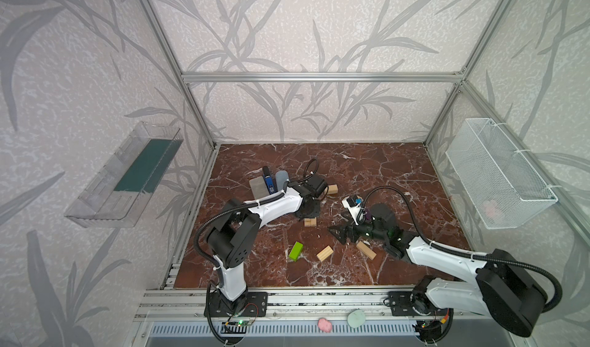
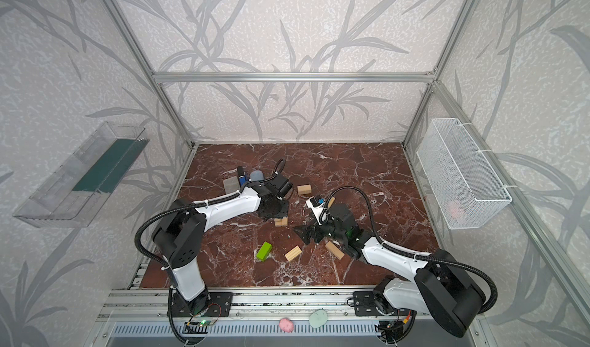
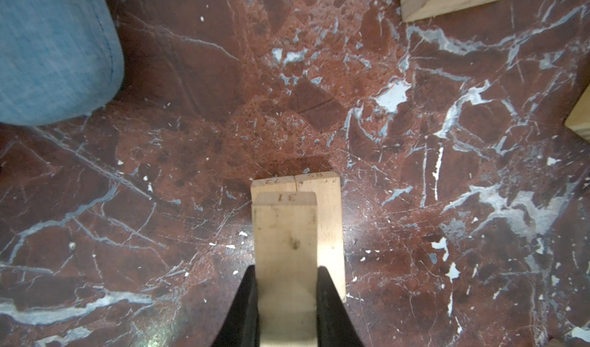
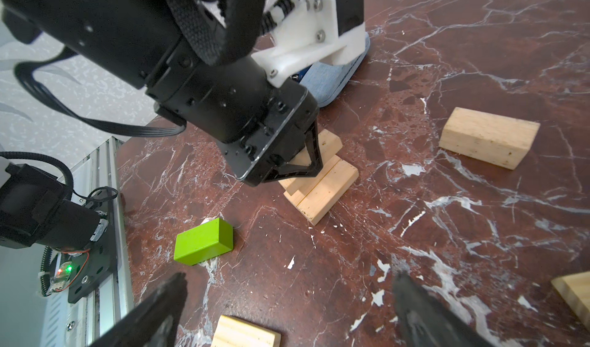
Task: Build the wood block tower
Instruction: 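Carry the held block over the two side-by-side blocks with the left gripper, then lower the held block onto the two side-by-side blocks with the left gripper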
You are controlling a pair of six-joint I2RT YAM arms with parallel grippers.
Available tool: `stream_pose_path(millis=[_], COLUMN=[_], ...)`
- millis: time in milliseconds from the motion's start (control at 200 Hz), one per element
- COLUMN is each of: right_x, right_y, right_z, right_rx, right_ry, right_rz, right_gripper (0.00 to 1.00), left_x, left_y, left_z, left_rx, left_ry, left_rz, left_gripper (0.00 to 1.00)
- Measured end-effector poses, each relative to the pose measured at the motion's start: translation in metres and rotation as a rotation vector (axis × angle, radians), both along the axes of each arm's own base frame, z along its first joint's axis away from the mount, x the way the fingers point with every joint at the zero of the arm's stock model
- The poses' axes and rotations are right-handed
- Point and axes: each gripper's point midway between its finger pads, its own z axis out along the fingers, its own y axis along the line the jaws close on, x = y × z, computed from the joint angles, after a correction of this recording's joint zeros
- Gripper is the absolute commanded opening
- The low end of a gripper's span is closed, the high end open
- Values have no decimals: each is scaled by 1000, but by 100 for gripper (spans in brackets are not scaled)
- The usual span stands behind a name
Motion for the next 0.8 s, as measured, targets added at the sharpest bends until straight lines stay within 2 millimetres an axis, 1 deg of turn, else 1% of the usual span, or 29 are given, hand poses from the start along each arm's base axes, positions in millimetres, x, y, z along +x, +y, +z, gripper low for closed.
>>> stream_pose_path(millis=[280, 800], right_x=[1, 2], right_y=[-1, -2], right_z=[2, 4], right_rx=[1, 1], right_ry=[-6, -17], right_rz=[-7, -18], right_gripper=[99, 99], left_x=[-2, -3], left_y=[1, 2], left_z=[-9, -16], left_rx=[36, 49], left_ry=[11, 21], left_rz=[3, 16], left_gripper=[6, 6])
